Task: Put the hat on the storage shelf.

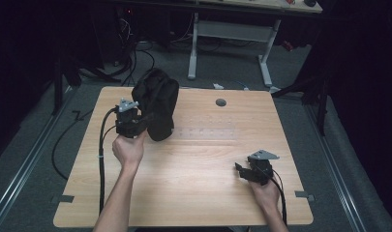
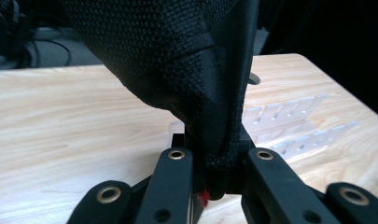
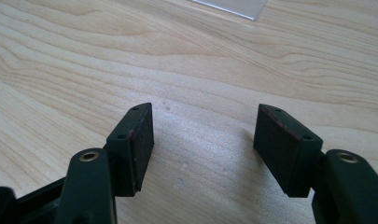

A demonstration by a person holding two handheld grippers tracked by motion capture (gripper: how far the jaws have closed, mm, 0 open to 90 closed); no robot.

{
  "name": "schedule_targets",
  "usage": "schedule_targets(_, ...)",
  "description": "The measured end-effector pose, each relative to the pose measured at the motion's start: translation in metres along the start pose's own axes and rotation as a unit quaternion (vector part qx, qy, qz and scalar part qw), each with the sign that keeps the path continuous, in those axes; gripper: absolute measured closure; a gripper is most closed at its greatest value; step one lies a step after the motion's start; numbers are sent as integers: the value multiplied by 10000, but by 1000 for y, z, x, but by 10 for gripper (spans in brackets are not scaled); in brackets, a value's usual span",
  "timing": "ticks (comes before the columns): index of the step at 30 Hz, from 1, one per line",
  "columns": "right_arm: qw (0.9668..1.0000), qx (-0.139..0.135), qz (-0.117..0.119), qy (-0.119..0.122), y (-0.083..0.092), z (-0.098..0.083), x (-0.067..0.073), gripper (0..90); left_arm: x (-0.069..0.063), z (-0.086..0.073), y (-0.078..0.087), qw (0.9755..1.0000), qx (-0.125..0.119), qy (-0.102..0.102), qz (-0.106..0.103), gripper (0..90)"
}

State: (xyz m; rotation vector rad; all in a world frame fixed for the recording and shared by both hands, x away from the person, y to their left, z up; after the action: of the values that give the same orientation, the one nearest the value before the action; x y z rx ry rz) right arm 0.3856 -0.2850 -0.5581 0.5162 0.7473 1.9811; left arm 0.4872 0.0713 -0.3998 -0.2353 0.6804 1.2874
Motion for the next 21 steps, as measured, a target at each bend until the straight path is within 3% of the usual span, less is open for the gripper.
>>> schedule_targets(2, 10000, -1, 2, -2, 0, 0, 0, 380, 0, -2, -1, 9999, 67, 123, -83, 843)
schedule_targets(6, 10000, -4, 7, -2, 0, 0, 0, 380, -2, -5, -2, 9996, 89, 170, -210, 843)
schedule_targets(12, 10000, 1, 10, -12, 0, 0, 0, 380, 3, -3, -3, 9991, 121, 333, -231, 826)
schedule_targets(15, 10000, 2, 12, -20, 0, 0, 0, 380, 6, -1, -2, 9989, 122, 385, -243, 773)
schedule_targets(18, 10000, -1, 12, -17, 0, 0, 0, 379, 5, -2, -2, 9993, 110, 278, -226, 706)
schedule_targets(21, 10000, -1, 13, -21, 0, 0, 0, 379, 4, -5, -3, 9994, 212, 226, -176, 558)
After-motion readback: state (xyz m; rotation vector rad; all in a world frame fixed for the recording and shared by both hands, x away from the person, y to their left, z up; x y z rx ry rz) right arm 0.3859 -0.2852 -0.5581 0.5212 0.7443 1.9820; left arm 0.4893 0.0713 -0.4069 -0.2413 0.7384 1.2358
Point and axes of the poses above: each handheld gripper's, and its own axes: y roughly backward along the jaws, z roughly out of its top, x roughly to its left, the point moved 4 cm from there along -y, roughly forward along the jaws, and after that the axes turned 7 degrees about z, right-handed, at the moved point
